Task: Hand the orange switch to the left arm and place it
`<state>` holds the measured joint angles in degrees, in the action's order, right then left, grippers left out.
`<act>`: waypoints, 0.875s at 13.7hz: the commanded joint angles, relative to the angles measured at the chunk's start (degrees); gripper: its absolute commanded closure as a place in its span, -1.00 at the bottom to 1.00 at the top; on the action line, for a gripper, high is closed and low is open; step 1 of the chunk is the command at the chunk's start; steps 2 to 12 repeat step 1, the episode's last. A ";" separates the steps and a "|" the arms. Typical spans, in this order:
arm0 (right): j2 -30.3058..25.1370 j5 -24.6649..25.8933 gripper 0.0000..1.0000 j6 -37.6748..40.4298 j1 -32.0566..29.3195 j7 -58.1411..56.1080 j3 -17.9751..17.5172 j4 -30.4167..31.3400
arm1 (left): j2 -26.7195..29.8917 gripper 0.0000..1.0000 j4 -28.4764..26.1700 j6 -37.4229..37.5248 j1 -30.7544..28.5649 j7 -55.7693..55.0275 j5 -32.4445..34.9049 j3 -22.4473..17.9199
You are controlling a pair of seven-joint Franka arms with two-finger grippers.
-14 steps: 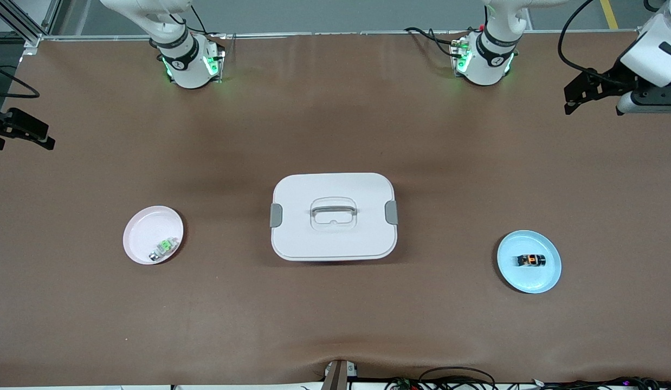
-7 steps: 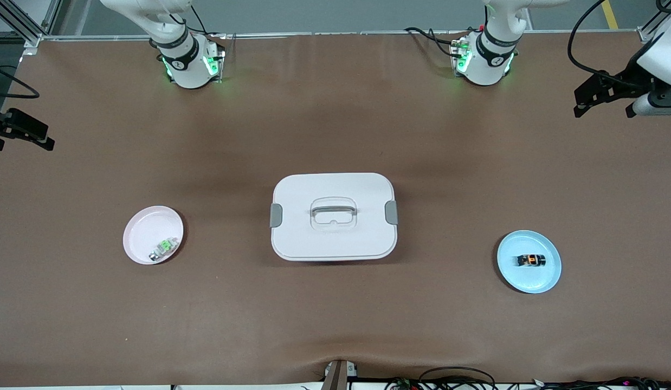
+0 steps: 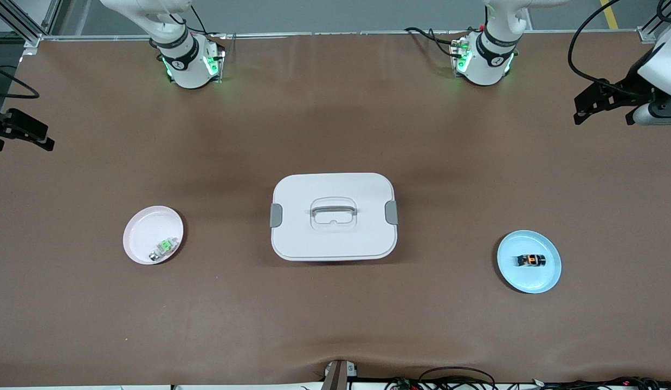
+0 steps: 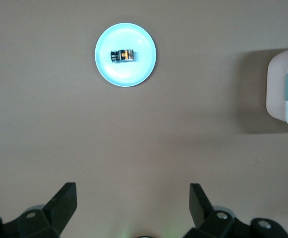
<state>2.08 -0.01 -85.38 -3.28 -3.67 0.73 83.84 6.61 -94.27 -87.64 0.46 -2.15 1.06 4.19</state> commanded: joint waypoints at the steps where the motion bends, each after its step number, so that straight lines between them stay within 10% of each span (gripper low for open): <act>1: -1.29 -0.60 -1.00 -0.40 -0.67 0.59 -0.73 0.71 | -0.90 -1.00 1.55 0.89 0.07 -0.05 -0.79 -0.41; 12: -1.29 -0.60 -1.00 -0.40 -0.67 0.59 -0.73 0.71 | -0.90 -1.00 1.55 0.89 0.07 -0.05 -0.79 -0.41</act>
